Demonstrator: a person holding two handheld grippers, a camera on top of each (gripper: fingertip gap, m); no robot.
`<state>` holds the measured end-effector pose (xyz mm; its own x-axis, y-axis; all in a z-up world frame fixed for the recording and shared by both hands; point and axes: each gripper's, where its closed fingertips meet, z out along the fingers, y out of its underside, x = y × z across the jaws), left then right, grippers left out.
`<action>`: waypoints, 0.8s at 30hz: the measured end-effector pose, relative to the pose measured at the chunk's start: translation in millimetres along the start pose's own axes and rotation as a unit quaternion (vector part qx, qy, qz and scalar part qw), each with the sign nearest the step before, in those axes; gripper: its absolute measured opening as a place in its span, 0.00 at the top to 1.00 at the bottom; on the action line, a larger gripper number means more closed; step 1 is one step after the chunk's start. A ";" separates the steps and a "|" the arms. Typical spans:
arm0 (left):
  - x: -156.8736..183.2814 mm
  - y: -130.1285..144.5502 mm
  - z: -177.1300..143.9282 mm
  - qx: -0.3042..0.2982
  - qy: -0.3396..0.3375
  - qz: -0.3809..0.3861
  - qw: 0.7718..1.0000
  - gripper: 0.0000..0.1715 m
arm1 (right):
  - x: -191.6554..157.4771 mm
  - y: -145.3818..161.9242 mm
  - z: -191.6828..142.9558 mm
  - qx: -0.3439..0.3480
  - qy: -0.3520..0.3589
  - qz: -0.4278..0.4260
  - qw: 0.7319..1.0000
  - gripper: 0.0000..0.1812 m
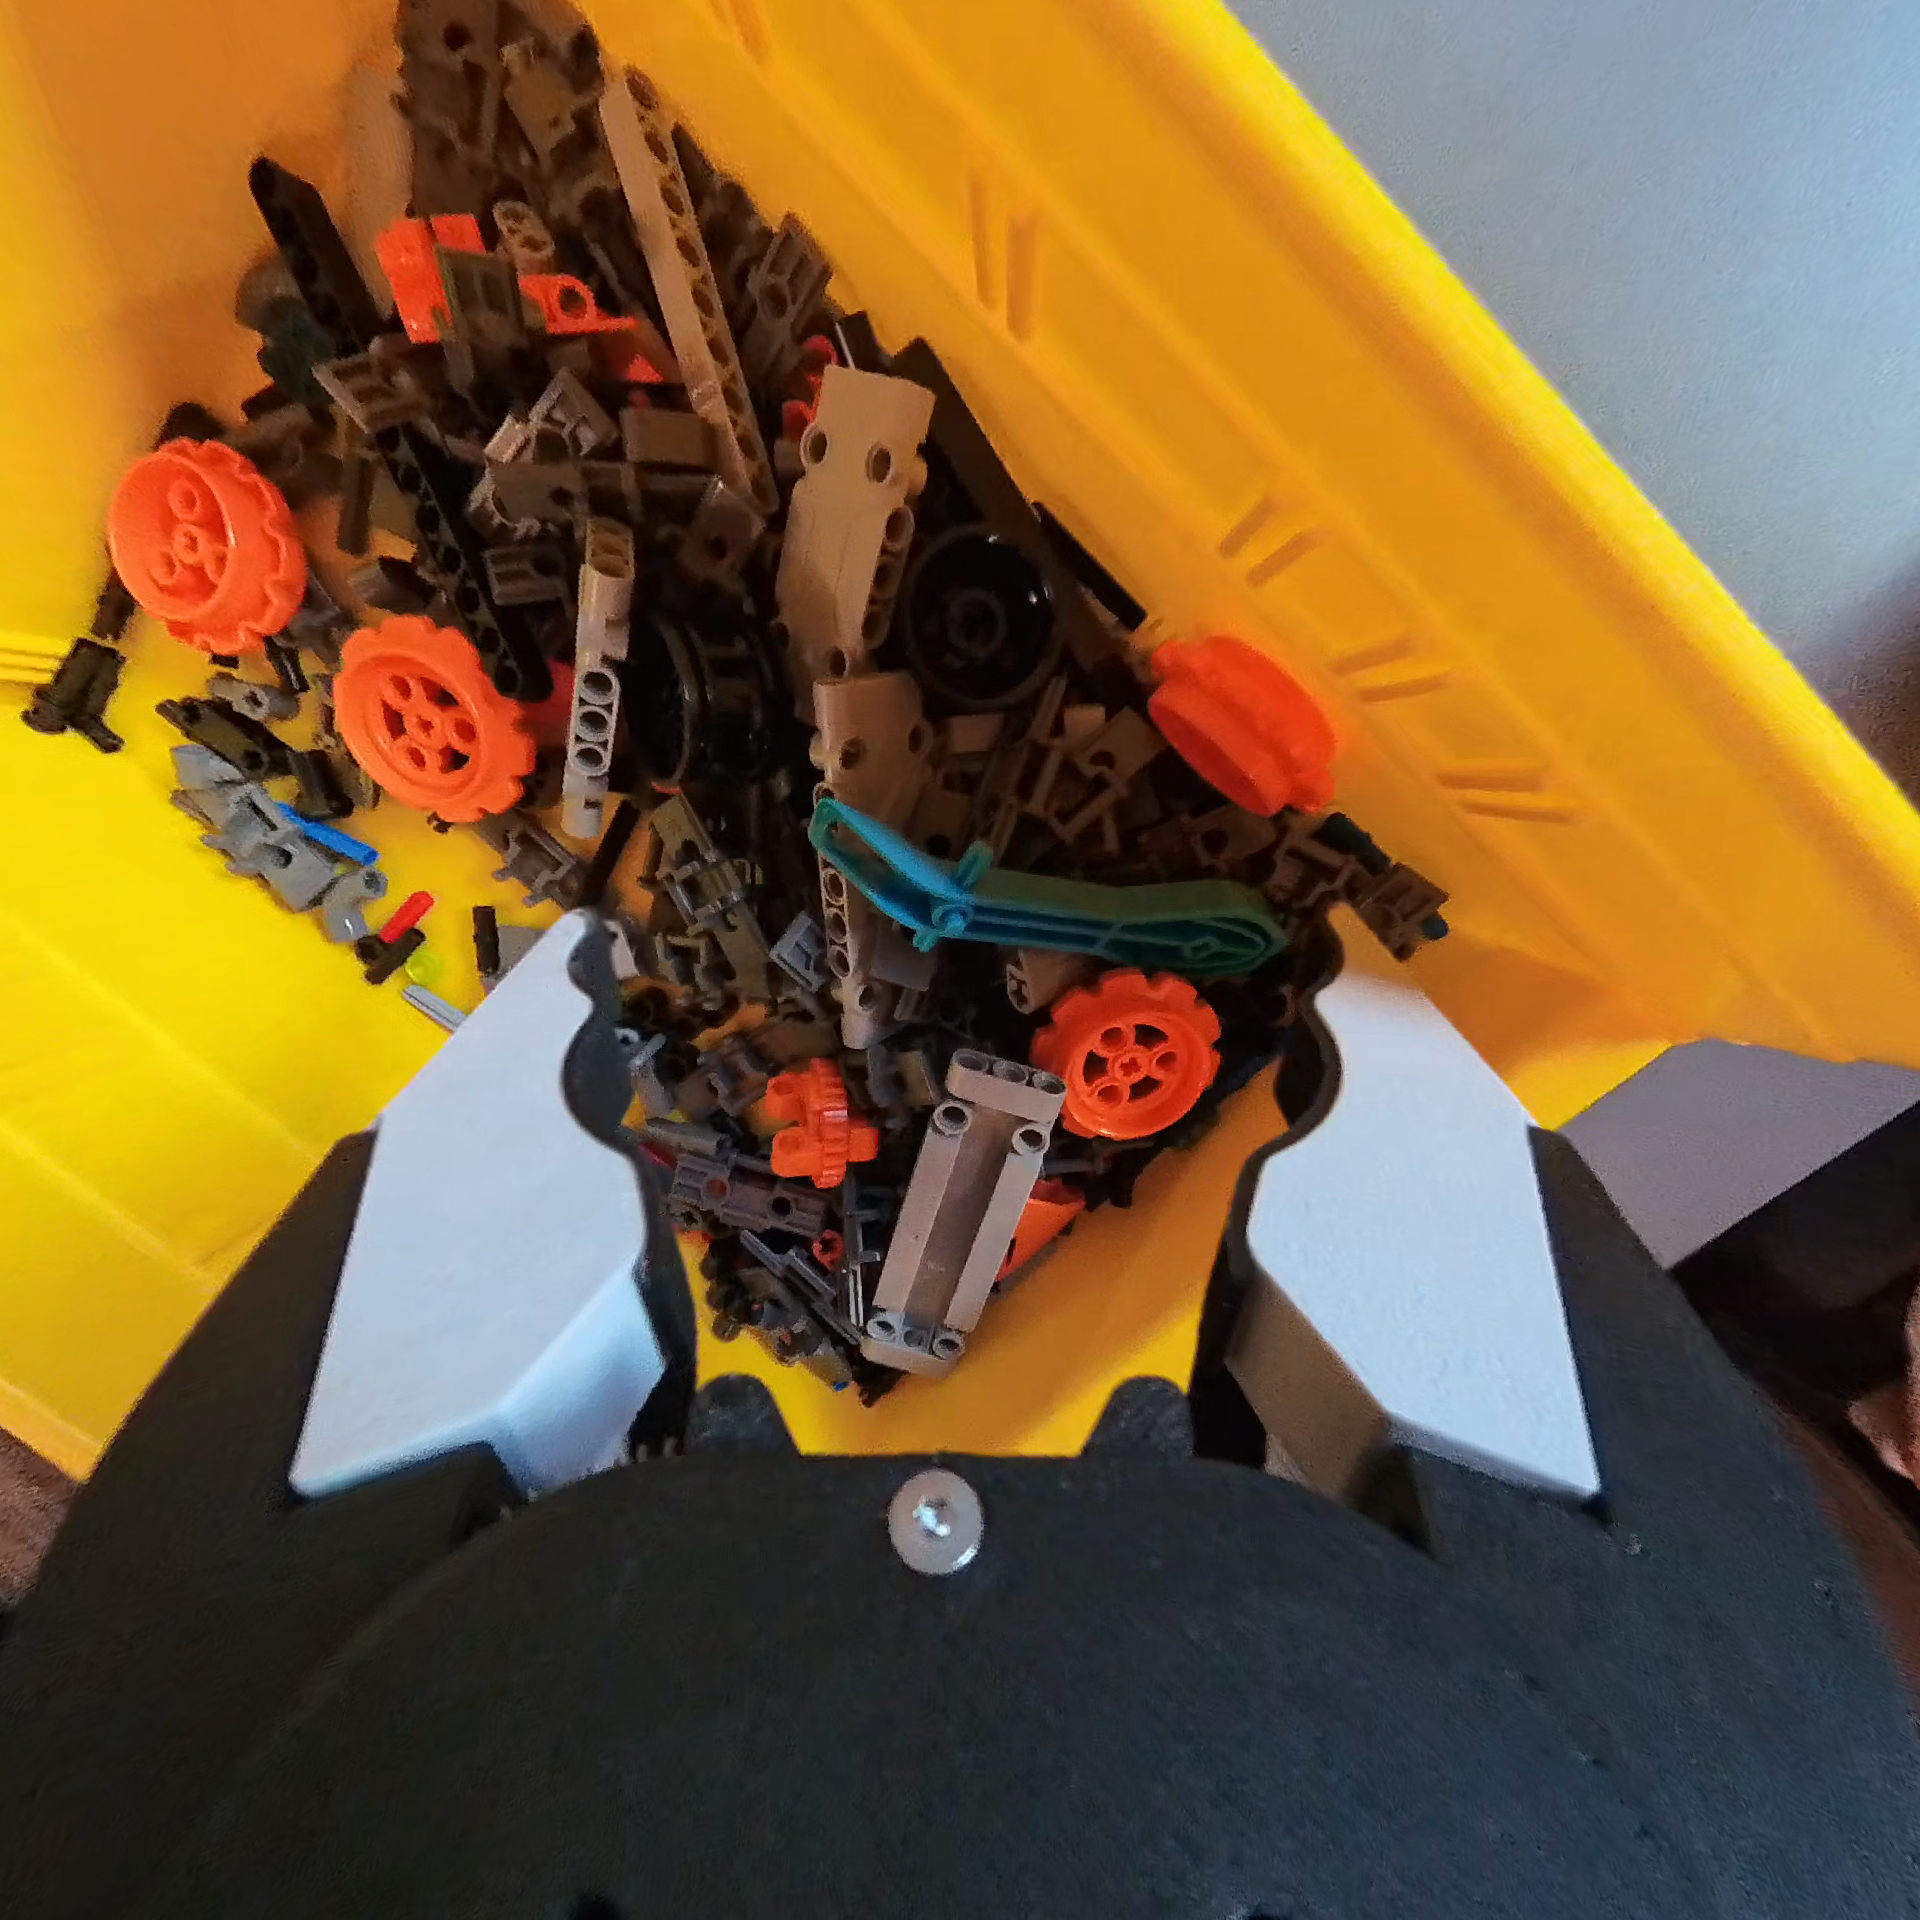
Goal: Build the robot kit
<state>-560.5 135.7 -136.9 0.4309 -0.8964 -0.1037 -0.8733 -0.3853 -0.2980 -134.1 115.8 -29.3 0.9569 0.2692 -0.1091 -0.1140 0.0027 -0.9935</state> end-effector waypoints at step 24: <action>-99.7 -16.4 -6.1 -0.042 -0.054 -0.037 0.997 0.50 | 10.8 -12.9 -10.1 0.030 -0.005 0.054 0.998 0.79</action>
<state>-590.6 230.0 -115.9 0.5135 -0.8374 -0.1875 -0.8520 -0.4714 -0.2278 -119.5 108.9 -18.0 0.9352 0.2811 -0.2152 -0.2330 0.0314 -0.9720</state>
